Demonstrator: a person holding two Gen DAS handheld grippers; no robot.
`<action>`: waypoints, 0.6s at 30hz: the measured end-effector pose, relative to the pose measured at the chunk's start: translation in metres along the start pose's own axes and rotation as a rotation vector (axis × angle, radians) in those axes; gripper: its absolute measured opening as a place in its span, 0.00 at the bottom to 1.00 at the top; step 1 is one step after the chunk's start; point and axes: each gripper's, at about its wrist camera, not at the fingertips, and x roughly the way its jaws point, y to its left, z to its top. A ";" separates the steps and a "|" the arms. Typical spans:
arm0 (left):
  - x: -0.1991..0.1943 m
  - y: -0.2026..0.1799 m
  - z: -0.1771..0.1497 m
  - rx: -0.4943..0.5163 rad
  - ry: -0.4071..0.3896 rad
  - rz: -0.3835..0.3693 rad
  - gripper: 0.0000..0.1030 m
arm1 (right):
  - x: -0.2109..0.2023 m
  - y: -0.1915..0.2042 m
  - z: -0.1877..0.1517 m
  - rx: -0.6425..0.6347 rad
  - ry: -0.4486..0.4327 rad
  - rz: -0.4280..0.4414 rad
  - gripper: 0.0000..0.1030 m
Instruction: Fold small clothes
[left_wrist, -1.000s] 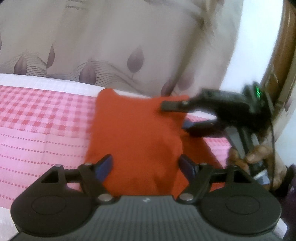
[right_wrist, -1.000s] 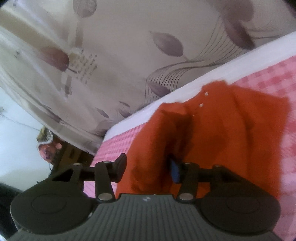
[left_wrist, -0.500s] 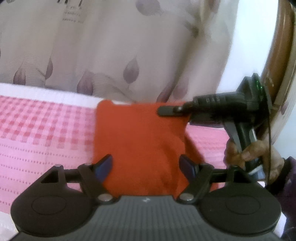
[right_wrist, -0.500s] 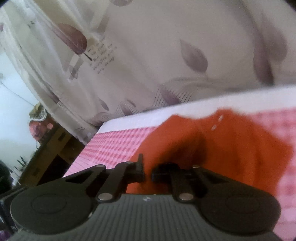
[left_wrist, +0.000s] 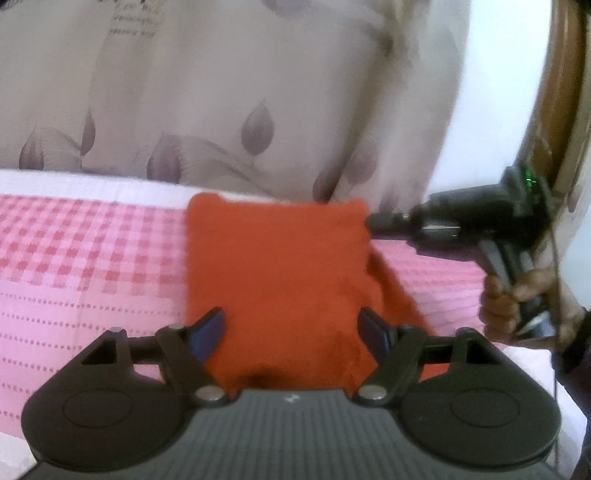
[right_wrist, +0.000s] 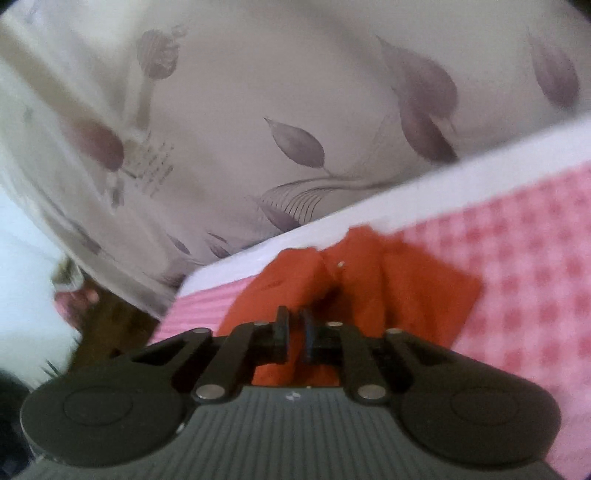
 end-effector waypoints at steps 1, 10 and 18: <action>0.001 0.002 -0.001 -0.008 0.002 0.000 0.76 | 0.001 0.000 -0.005 0.006 -0.004 0.001 0.31; 0.001 0.001 -0.006 0.027 0.011 -0.003 0.76 | 0.045 0.013 -0.030 0.011 0.040 0.008 0.68; -0.007 0.004 -0.006 0.014 0.000 -0.001 0.76 | 0.065 0.054 -0.030 -0.177 0.073 -0.049 0.21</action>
